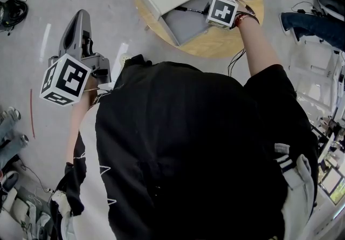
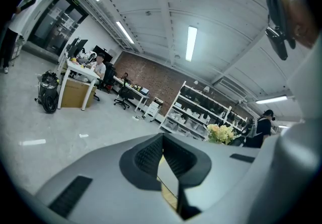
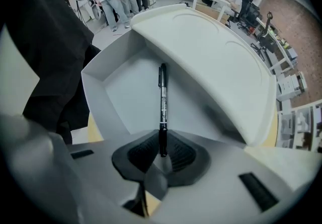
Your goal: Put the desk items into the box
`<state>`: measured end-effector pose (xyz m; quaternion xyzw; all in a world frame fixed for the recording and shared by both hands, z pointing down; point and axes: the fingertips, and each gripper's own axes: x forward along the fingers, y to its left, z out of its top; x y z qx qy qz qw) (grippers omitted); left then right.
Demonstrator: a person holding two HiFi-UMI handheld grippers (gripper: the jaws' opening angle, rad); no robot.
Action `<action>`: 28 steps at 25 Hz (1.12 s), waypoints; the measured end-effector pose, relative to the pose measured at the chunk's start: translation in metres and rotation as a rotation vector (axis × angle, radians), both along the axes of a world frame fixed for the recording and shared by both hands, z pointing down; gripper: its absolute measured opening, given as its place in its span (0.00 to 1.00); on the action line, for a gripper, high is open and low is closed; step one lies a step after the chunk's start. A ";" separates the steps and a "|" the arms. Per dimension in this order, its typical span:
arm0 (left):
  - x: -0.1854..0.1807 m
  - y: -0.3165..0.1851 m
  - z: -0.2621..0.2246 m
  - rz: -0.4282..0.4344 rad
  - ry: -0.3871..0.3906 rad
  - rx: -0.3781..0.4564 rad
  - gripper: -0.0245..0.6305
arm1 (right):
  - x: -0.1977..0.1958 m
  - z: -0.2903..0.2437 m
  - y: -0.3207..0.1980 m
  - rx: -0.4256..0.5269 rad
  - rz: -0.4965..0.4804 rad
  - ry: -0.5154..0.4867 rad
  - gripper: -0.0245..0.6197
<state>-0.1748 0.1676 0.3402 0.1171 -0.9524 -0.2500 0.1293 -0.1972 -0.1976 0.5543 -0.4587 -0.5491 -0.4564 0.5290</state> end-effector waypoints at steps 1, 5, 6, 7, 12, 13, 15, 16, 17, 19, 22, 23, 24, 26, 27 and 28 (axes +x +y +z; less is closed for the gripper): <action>0.000 0.001 0.000 0.000 0.000 -0.001 0.05 | 0.000 0.001 0.001 0.000 0.001 0.001 0.12; 0.000 0.001 -0.003 -0.001 -0.001 0.001 0.05 | -0.001 0.003 0.001 -0.002 0.006 -0.003 0.12; 0.000 0.001 -0.003 -0.002 -0.001 0.001 0.05 | -0.001 0.003 0.002 -0.002 0.007 -0.001 0.12; 0.000 0.001 -0.002 -0.001 0.003 0.002 0.05 | 0.000 0.004 0.002 0.000 0.007 0.001 0.12; 0.000 0.002 0.002 0.005 0.013 0.006 0.05 | 0.001 0.008 0.001 0.008 0.015 0.004 0.12; 0.000 0.002 0.002 0.006 0.015 0.005 0.05 | 0.001 0.008 0.001 0.006 0.021 0.006 0.12; 0.000 0.002 0.004 0.008 0.024 0.008 0.05 | 0.002 0.008 0.001 0.005 0.032 0.007 0.12; 0.000 0.002 0.005 0.009 0.027 0.007 0.05 | 0.002 0.008 0.002 0.006 0.033 0.006 0.12; 0.000 0.003 0.004 0.008 0.027 0.003 0.05 | 0.002 0.008 0.002 0.007 0.033 0.004 0.12; -0.001 0.005 0.004 0.008 0.026 -0.001 0.05 | 0.002 0.009 0.002 0.009 0.034 0.002 0.12; -0.002 0.004 0.007 0.006 0.031 0.009 0.05 | 0.001 0.008 0.001 0.013 0.047 0.004 0.12; -0.002 0.004 0.009 0.008 0.036 0.013 0.05 | 0.001 0.008 0.002 0.013 0.048 0.002 0.12; -0.002 0.003 0.010 0.010 0.040 0.017 0.05 | 0.001 0.008 0.004 0.011 0.048 0.002 0.12; -0.001 0.000 0.011 0.017 0.045 0.017 0.05 | 0.003 0.010 0.009 -0.006 0.048 0.006 0.13; -0.001 -0.002 0.011 0.021 0.046 0.016 0.05 | 0.004 0.009 0.009 -0.009 0.051 0.003 0.13; -0.001 -0.004 0.012 0.025 0.048 0.015 0.05 | 0.003 0.008 0.007 -0.002 0.056 -0.005 0.13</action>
